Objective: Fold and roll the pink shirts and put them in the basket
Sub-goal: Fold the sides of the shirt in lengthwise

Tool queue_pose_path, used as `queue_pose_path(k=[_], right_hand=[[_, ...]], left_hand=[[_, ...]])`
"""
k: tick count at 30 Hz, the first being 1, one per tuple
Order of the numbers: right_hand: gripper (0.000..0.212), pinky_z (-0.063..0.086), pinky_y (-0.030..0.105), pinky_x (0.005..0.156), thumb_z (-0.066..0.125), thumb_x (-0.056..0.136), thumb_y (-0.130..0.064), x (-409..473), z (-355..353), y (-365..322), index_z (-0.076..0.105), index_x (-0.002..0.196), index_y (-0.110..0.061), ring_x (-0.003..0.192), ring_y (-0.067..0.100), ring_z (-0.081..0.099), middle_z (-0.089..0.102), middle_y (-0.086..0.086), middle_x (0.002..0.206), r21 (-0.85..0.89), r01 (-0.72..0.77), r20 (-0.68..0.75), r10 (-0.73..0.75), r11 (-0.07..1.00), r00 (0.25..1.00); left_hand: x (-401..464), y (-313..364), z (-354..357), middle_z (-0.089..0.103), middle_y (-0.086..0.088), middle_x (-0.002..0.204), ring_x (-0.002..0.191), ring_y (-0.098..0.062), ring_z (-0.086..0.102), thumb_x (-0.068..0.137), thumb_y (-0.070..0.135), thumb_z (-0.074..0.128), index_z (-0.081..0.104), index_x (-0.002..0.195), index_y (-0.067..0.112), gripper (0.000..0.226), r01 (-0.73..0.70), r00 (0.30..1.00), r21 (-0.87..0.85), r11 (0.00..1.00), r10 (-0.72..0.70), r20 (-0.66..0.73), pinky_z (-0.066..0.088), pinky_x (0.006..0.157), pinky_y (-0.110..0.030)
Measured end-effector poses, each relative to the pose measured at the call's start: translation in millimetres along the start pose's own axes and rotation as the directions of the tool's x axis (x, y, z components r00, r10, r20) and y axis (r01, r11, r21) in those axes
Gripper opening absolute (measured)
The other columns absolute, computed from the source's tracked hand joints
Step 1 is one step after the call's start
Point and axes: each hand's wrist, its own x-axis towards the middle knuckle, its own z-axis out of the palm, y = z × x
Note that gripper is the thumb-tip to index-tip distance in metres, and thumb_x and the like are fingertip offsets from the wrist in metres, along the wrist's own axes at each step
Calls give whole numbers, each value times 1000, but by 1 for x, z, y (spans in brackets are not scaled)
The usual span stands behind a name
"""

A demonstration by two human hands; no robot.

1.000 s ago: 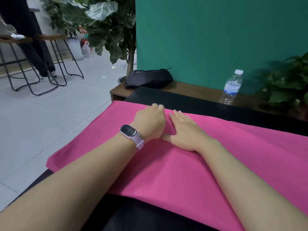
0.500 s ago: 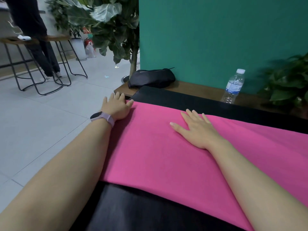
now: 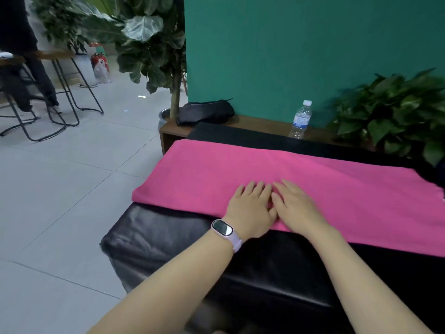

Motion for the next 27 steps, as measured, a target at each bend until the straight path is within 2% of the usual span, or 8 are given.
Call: queue_pose_path(k=[2,4,8,14,17,21,23,27], right_hand=[[62,-1,35,126,13,104,-60,-20,5,0,12,161,-36,155,10,-1,3,-11,169,-71,-9,78,15,997,997],[67,-5,34,126,7,101,-66,-26,4,0,4,161,-37,155,10,-6,-4,-10,169,-103,-28,114,40,994,993],[70,-6,36,125,4,99,-69,-34,3,-6,1,161,-37,155,12,-8,-7,-7,169,-129,-20,145,39,991,989],[72,-7,35,123,4,98,-71,-63,9,-13,2,161,-37,155,13,-7,-6,-7,169,-133,-45,114,60,990,992],[71,-6,36,125,7,98,-70,-80,12,-14,4,161,-38,155,12,-7,-5,-8,169,-117,-45,100,57,992,993],[72,-5,37,126,6,98,-70,-102,14,-22,4,161,-37,155,13,-7,-6,-8,169,-114,-26,88,36,993,995],[72,-5,38,126,5,98,-69,-111,16,-28,3,161,-36,156,14,-8,-7,-7,169,-118,-31,78,41,992,996],[72,-5,40,125,6,99,-66,-131,18,-42,3,162,-32,156,17,-7,-6,-4,170,-114,-55,70,63,992,996]], left_hand=[[-20,-34,-4,6,2,168,155,-17,1,96,71,22,11,161,29,79,76,996,-19,997,-75,43,0,125,-43],[-44,-83,-12,4,2,169,155,-17,0,95,74,19,12,161,30,79,215,977,-5,977,-214,20,1,125,-42],[-98,-157,-30,7,-3,169,155,-20,4,98,67,18,14,161,20,79,468,879,-32,883,-469,-84,5,125,-40],[-141,-148,-44,26,-7,162,148,-24,26,85,83,35,20,157,12,102,599,783,-187,779,-618,-69,32,114,-45],[-164,-140,-44,26,-6,162,148,-23,27,81,87,37,19,156,10,109,617,772,-168,769,-632,-60,34,113,-49],[-187,-135,-44,21,-9,163,151,-25,18,83,88,29,16,157,6,111,643,763,-65,763,-646,-26,13,121,-52],[-190,-127,-48,22,-13,162,151,-28,15,89,80,28,19,156,4,102,657,754,37,753,-656,-40,7,122,-54],[-166,-79,-52,16,-12,166,153,-31,9,101,53,33,25,156,16,67,439,898,142,887,-433,-75,4,123,-53]])
